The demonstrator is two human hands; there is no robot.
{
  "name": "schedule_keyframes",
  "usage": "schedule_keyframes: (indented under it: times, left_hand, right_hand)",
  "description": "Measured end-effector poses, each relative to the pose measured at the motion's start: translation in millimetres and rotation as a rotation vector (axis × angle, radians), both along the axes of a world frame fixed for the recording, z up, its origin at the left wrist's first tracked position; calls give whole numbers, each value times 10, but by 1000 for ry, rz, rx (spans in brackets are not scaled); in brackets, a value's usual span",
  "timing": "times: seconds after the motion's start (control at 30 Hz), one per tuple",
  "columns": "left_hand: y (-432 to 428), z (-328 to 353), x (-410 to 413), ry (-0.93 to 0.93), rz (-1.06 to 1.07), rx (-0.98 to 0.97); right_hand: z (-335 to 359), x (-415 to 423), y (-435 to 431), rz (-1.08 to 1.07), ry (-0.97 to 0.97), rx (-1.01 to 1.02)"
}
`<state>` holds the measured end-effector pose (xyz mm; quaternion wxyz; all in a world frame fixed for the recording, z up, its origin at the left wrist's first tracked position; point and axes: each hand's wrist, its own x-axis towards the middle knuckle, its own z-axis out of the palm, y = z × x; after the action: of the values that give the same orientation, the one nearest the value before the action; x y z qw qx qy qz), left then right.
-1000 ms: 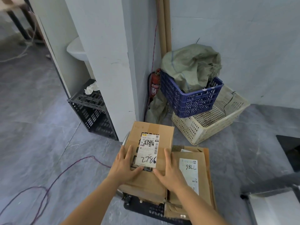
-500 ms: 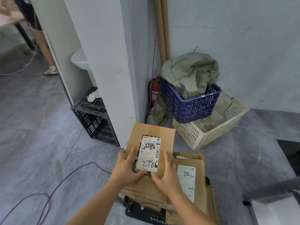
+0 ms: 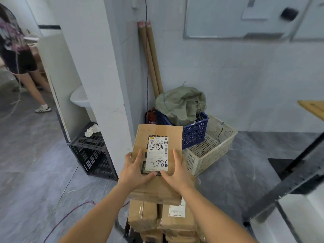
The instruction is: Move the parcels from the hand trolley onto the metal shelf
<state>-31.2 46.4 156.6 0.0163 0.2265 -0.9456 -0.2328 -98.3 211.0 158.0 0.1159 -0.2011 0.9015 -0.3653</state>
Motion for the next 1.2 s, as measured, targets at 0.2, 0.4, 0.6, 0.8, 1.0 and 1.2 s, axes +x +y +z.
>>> schedule_keyframes:
  times: [0.2,0.4,0.6,0.8,1.0,1.2]
  left_hand:
    - [580,523,-260,92,-105,-4]
    - [1216,894,-516,158,-255,-39]
    - [1771,1181,-662,184,-422,-53]
    - [2208,1391,-721,185,-630,-68]
    - [2710,1462,-767,143,-829,-76]
    - [3277,1474,-830,106,-956,-59]
  right_hand:
    - [564,-72,639,-99,92,-89]
    - [924,-19,1338,-256,156,-120]
    - [1165,111,1885,-425,179,-120]
    - [1301,413,2284,-626,194,-122]
    - [1316,692,2663,-822,168,-138]
    - [1326,798,3129,-946,139,-100]
